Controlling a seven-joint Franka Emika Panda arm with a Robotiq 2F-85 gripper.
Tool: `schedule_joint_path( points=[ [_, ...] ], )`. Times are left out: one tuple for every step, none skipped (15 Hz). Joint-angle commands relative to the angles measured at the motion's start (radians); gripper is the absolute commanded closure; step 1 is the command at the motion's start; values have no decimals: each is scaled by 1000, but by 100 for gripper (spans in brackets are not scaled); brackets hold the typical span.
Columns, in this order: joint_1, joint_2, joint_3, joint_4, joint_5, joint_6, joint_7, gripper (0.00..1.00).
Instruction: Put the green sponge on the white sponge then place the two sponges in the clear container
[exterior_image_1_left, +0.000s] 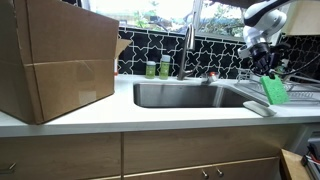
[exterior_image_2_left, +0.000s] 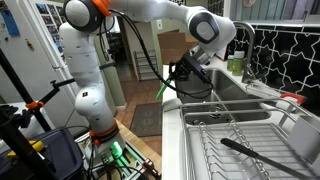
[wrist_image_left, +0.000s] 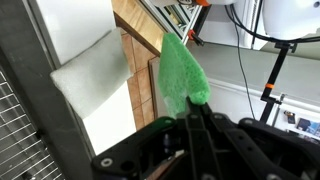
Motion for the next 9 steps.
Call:
schedule_joint_path(
  points=[
    [-7, 56, 3, 25, -3, 2, 11, 96],
    [-9, 71, 4, 30, -6, 7, 15, 96],
    [-11, 82, 4, 35, -7, 14, 21, 96],
    [-14, 93, 4, 40, -10, 22, 27, 96],
    [-18, 105, 3, 47, -9, 32, 32, 96],
    [-20, 113, 4, 50, -10, 46, 36, 96],
    [-22, 123, 6, 56, -8, 51, 40, 96],
    [-22, 130, 9, 58, -9, 60, 47, 96],
    [-24, 139, 11, 62, -9, 59, 51, 96]
  ],
)
